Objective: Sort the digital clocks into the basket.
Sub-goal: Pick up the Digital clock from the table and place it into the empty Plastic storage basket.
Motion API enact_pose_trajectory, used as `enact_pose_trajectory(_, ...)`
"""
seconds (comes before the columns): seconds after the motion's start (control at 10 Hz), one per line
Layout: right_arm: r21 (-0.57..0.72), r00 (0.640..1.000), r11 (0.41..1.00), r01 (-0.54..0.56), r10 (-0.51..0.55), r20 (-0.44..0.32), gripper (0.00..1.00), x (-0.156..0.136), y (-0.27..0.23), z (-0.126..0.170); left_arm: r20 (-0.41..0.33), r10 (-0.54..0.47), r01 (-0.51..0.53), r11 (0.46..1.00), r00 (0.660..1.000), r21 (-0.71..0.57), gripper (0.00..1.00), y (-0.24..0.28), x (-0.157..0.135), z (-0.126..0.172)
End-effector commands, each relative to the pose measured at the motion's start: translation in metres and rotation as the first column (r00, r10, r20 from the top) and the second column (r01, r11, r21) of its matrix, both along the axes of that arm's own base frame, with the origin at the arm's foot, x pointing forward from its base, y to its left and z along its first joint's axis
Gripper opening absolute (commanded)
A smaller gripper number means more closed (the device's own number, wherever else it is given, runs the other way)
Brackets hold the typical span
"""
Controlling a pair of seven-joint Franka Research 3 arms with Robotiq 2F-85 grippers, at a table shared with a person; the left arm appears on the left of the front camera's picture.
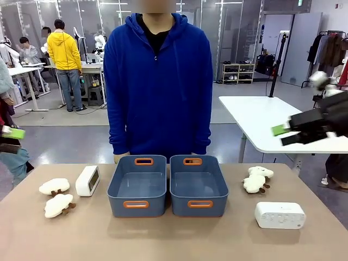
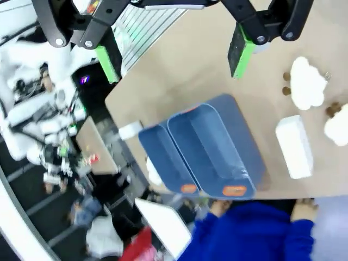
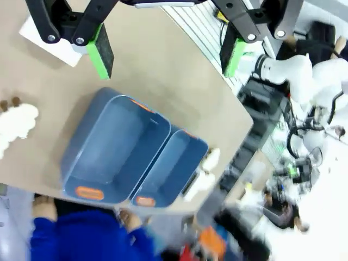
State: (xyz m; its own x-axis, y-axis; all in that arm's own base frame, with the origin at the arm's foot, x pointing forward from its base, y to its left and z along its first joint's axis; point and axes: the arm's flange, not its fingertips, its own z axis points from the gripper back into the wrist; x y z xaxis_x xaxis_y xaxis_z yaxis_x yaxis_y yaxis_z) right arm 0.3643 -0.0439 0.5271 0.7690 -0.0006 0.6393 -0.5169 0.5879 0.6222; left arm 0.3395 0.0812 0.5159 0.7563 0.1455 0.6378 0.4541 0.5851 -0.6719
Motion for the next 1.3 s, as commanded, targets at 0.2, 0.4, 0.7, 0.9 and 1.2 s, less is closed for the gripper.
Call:
enact_pose_trajectory(0.2, 0.084, 0.978, 0.975, 0.205, -0.208, 0.025, 1.0, -0.042, -0.067, -0.023, 0.037, 0.159, -0.157, 0.986, 0.987, -0.05, 1.0, 0.013, -0.043, -0.016)
enact_pose_trajectory(0.4, 0.085, 0.98, 0.976, 0.199, -0.2, 0.005, 1.0, -0.04, -0.077, -0.018, 0.004, 0.158, -0.157, 0.986, 0.987, -0.06, 1.0, 0.044, -0.015, 0.004)
enact_pose_trajectory(0.7, 0.085, 0.98, 0.976, 0.199, -0.2, 0.005, 1.0, -0.04, -0.077, -0.018, 0.004, 0.158, -0.157, 0.986, 0.987, -0.06, 1.0, 0.044, -0.015, 0.004)
enact_pose_trajectory(0.9, 0.085, 0.98, 0.976, 0.199, -0.2, 0.005, 1.0, -0.04, -0.077, -0.018, 0.004, 0.158, -0.157, 0.986, 0.987, -0.06, 1.0, 0.044, -0.015, 0.004)
enact_pose_trajectory(1.2, 0.085, 0.98, 0.976, 0.199, -0.2, 0.005, 1.0, -0.04, -0.077, -0.018, 0.004, 0.158, -0.157, 0.986, 0.987, -0.06, 1.0, 0.044, -0.015, 0.004)
